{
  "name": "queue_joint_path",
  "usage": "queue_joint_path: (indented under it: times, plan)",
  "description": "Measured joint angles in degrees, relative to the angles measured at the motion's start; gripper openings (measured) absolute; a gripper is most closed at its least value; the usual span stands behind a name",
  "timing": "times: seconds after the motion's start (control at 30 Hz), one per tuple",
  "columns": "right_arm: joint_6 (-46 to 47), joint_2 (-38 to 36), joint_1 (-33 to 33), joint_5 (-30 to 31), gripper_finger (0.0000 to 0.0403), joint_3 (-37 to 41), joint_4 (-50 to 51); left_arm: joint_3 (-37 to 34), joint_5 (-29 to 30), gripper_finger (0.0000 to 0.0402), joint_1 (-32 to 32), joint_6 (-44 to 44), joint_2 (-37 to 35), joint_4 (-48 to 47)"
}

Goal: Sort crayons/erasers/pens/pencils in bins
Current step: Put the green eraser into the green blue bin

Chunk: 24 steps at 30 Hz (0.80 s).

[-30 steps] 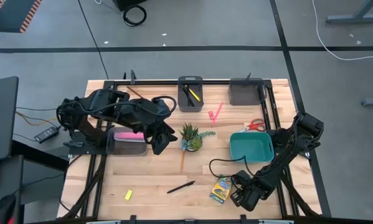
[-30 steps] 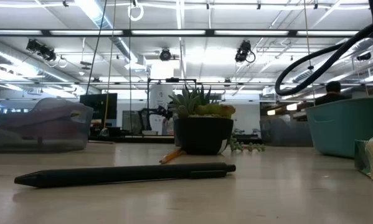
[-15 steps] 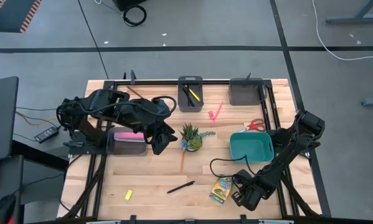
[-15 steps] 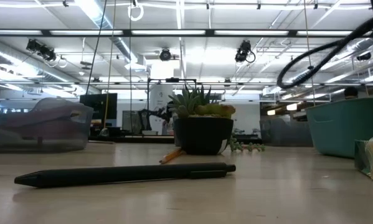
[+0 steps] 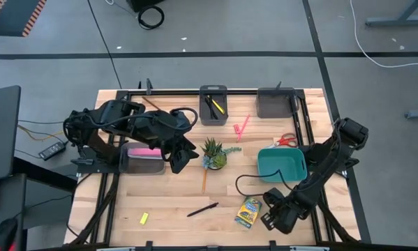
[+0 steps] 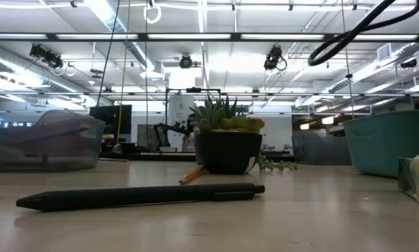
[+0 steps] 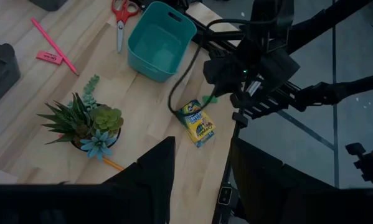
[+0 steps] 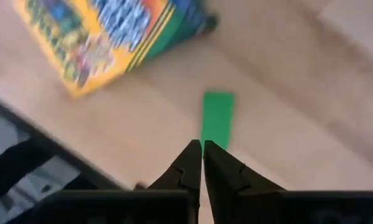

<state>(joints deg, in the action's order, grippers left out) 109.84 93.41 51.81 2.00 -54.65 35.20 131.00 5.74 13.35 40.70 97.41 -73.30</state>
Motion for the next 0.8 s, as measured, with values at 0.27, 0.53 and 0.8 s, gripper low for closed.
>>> queue_joint_path:
  times: [0.27, 0.53, 0.8]
  plan:
    - [14.6, 0.6, 3.9, -3.7, 0.0080, -0.1, -1.1, 0.0, 0.0, 0.0162, 0.0, 0.0, 0.0, 0.0]
    - [10.0, 0.8, 3.8, 1.8, 0.0116, -0.1, 0.8, 0.0, 0.0, 0.0162, 0.0, -1.1, 0.0, -0.1]
    - [-9.6, 0.8, 3.1, 2.6, 0.0118, -0.1, 3.7, 0.0, 0.0, 0.0162, 0.0, -1.5, 0.0, -0.1]
